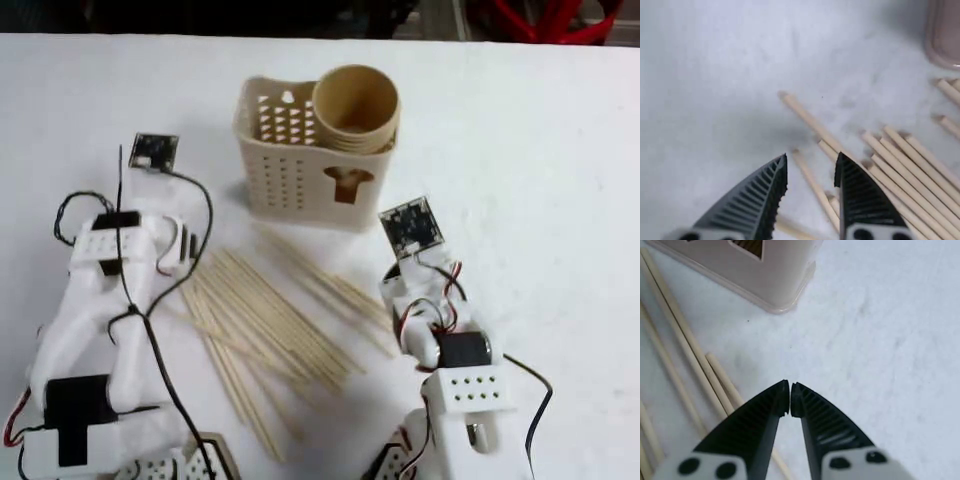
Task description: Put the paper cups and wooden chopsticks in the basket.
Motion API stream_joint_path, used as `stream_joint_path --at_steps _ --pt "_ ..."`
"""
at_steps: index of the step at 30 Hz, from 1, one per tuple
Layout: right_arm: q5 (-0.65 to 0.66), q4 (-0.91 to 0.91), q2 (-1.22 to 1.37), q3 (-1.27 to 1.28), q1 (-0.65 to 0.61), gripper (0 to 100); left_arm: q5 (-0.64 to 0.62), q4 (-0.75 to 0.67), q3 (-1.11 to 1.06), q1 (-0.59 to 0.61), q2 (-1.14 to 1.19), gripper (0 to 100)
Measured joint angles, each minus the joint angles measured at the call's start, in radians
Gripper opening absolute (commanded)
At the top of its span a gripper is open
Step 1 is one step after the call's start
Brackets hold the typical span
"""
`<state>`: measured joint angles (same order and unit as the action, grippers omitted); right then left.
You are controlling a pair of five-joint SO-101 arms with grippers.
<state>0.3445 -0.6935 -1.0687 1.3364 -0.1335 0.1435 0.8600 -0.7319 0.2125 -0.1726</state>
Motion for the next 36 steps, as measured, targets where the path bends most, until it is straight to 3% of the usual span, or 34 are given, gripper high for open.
stream_joint_path --at_steps 4,9,12,25,36 --pt "0.0 0.0 0.0 0.0 0.0 2.1 0.0 0.0 0.0 0.0 0.0 17" --pt "0.0 0.0 0.0 0.0 0.0 2.1 -0.003 0.0 0.002 0.0 0.084 25" --pt "0.0 0.0 0.0 0.0 0.0 2.1 -0.061 0.025 0.044 0.002 0.152 26" --pt "0.0 0.0 0.0 0.0 0.0 2.1 -0.1 0.227 0.347 -0.005 0.397 10" --pt "0.0 0.0 0.0 0.0 0.0 2.1 -0.101 0.25 0.404 0.0 0.454 9"
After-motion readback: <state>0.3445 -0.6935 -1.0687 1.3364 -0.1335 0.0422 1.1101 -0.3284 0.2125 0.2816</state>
